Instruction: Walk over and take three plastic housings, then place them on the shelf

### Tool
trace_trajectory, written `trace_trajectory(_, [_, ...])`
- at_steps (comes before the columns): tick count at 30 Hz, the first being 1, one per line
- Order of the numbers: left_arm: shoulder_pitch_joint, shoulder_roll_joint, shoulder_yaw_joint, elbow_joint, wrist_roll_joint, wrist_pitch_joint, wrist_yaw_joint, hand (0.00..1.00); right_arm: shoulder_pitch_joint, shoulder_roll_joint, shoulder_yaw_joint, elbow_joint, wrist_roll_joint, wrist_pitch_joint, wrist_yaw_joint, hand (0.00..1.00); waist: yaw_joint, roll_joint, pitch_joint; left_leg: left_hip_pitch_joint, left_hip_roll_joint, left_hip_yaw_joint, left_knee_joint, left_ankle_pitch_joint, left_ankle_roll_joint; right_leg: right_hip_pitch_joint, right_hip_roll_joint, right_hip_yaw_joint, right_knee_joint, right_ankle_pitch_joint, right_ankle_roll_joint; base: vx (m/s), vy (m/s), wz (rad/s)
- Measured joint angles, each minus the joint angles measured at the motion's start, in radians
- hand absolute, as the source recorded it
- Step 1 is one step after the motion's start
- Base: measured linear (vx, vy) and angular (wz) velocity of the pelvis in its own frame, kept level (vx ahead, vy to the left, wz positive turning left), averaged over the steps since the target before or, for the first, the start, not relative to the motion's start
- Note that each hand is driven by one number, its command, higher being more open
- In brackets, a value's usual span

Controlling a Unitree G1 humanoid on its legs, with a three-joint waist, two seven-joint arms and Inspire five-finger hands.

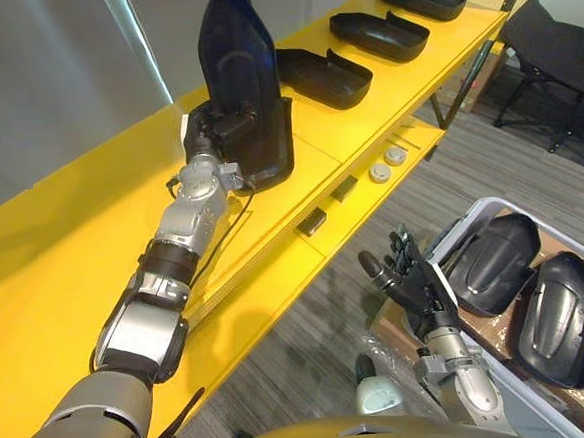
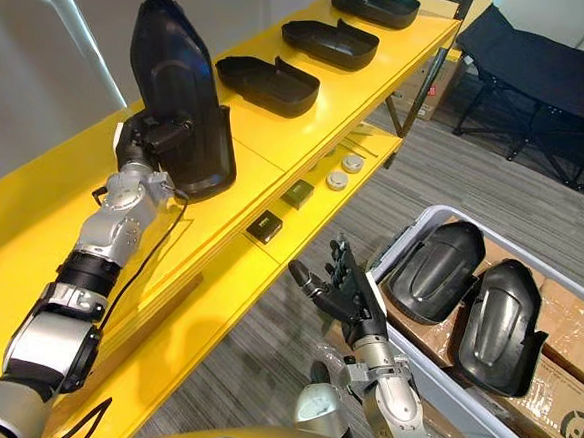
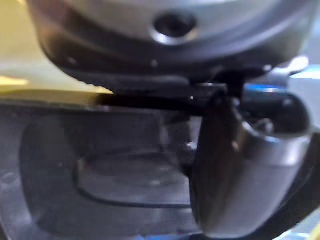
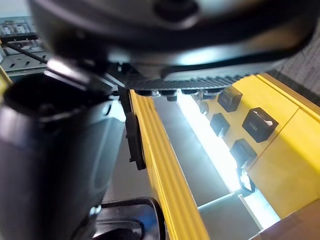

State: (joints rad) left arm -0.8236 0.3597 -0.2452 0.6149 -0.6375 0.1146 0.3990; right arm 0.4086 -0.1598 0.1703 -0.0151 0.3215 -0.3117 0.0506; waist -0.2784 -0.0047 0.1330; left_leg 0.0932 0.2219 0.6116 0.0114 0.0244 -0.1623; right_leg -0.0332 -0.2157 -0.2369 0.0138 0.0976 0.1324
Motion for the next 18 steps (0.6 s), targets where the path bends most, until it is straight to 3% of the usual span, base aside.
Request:
trace_trajectory(6, [0.0,-0.042,0.044,0.102,-0.109,0.01,0.055,0.0,-0.003,0.002,0.05,-0.002,-0.001,0.0,-0.003,1.0,0.001,-0.007,0.016,0.001,0.005,0.014,0.025,-0.017,-0.003,0.004,0.0,0.012,-0.003,0.0,0.0,0.01,0.0,-0.04])
trace_trajectory(10, [0.0,-0.05,0.058,0.122,-0.107,-0.008,0.062,0.0,-0.01,0.004,0.066,-0.013,-0.001,0.0,-0.022,1.0,0.0,-0.013,0.039,0.001,0.017,0.013,0.06,-0.039,-0.003,0.017,0.002,0.014,-0.006,0.0,0.0,0.0,-0.002,-0.01])
trace_trajectory(15, [0.0,-0.076,0.064,0.125,-0.1,-0.031,0.136,0.0,-0.011,0.003,0.082,-0.029,0.0,0.0,-0.04,1.0,-0.001,-0.011,0.041,-0.002,0.03,0.017,0.076,-0.049,-0.006,0.022,0.007,0.018,-0.018,0.005,0.001,-0.01,-0.012,-0.03])
trace_trajectory(16, [-0.001,-0.08,0.066,0.127,-0.097,-0.033,0.158,1.0,-0.011,0.003,0.087,-0.029,0.0,0.0,-0.045,1.0,-0.001,-0.011,0.041,-0.001,0.032,0.02,0.078,-0.05,-0.008,0.022,0.01,0.02,-0.02,0.005,0.001,0.0,-0.018,-0.05])
trace_trajectory(18, [-0.005,-0.088,0.068,0.137,-0.077,-0.042,0.191,1.0,-0.011,0.003,0.102,-0.029,0.0,0.0,-0.06,1.0,-0.002,-0.011,0.041,-0.002,0.034,0.024,0.086,-0.052,-0.01,0.022,0.015,0.023,-0.023,0.007,-0.002,0.0,-0.012,-0.07])
